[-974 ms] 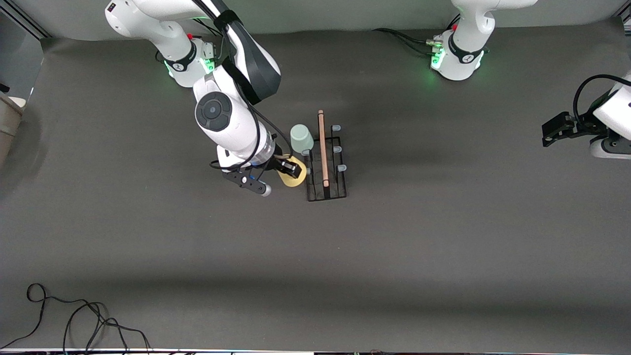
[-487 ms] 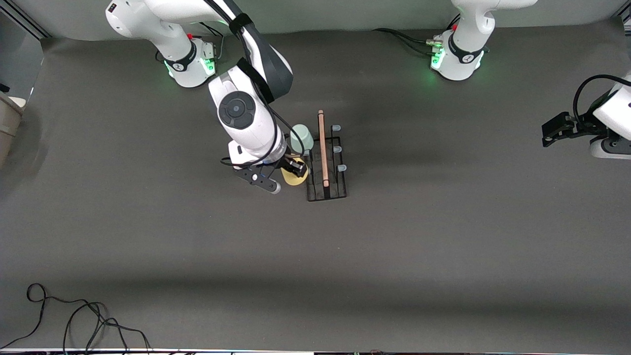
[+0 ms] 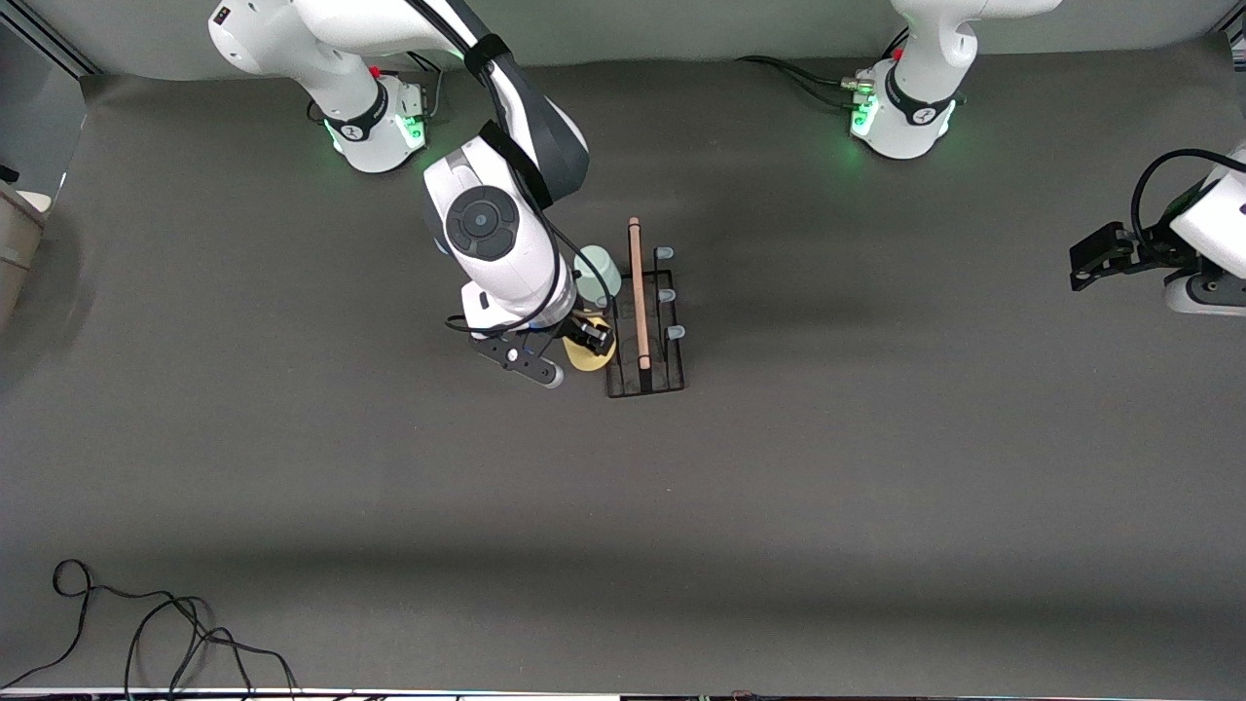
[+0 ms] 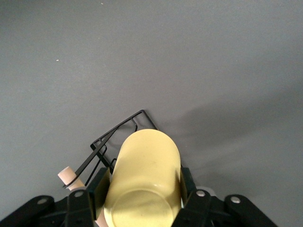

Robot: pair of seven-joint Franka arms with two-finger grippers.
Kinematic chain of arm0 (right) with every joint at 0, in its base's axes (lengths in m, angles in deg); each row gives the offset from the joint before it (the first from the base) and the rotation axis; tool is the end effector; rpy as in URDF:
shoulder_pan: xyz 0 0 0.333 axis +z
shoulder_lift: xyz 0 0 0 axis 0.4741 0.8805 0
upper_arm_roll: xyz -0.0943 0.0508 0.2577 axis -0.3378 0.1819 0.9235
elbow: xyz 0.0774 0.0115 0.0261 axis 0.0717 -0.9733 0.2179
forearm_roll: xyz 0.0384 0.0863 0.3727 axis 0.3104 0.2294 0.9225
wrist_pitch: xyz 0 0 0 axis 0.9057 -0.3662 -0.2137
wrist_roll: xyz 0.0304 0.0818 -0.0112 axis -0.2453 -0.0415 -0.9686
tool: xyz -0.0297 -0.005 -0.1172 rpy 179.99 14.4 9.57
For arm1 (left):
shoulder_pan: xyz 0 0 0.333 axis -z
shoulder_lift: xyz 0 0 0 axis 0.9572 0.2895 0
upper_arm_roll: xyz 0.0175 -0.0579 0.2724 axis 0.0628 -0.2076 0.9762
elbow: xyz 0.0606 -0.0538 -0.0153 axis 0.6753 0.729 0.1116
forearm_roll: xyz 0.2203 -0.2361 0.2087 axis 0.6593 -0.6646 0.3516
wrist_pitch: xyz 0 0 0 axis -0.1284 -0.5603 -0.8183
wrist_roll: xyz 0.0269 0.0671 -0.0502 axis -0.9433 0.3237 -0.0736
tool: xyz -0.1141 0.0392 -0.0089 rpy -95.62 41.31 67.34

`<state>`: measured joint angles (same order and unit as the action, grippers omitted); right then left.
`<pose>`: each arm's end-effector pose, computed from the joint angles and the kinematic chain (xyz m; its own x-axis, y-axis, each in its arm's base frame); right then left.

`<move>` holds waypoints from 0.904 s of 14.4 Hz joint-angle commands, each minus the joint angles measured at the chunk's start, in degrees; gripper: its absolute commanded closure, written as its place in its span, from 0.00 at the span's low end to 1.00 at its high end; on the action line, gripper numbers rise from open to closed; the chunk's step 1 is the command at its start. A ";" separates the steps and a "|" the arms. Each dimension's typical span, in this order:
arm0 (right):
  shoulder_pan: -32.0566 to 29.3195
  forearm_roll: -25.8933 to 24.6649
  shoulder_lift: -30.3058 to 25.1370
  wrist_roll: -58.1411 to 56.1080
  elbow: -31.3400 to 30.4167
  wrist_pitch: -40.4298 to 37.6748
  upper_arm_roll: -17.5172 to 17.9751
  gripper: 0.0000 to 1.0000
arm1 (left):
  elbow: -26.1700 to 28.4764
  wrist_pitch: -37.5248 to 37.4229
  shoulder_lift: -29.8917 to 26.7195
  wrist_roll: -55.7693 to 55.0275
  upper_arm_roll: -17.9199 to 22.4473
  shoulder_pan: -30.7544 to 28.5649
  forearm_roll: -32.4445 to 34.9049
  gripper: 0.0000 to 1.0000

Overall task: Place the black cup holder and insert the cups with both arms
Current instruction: 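Carry the yellow cup to the rack and lower it onto a peg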

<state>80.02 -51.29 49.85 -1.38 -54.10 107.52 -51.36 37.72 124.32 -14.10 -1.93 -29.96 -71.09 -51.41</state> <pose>0.5176 0.4073 0.3216 0.8720 -0.4800 -0.0963 -0.4874 -0.8695 -0.0800 0.5424 -0.0048 0.5442 0.9946 -0.1030 -0.0155 -0.1036 -0.9936 -0.0451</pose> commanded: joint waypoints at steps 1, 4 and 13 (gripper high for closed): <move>1.27 -0.44 1.98 1.83 2.11 0.46 -0.22 1.00 | -0.50 -0.10 0.08 -0.69 0.05 0.11 0.40 0.00; 2.07 -0.44 3.12 3.06 1.94 1.96 -0.31 1.00 | -0.59 -0.01 0.17 -0.52 0.14 0.03 0.40 0.00; 1.54 -0.44 2.25 2.36 1.94 1.44 -0.66 0.00 | -0.59 0.52 0.26 -0.78 0.05 0.47 0.31 0.00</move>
<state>81.64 -51.29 52.15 0.10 -53.53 109.69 -51.46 37.72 124.69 -13.95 -1.93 -29.99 -71.09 -51.41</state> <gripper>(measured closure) 0.009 0.000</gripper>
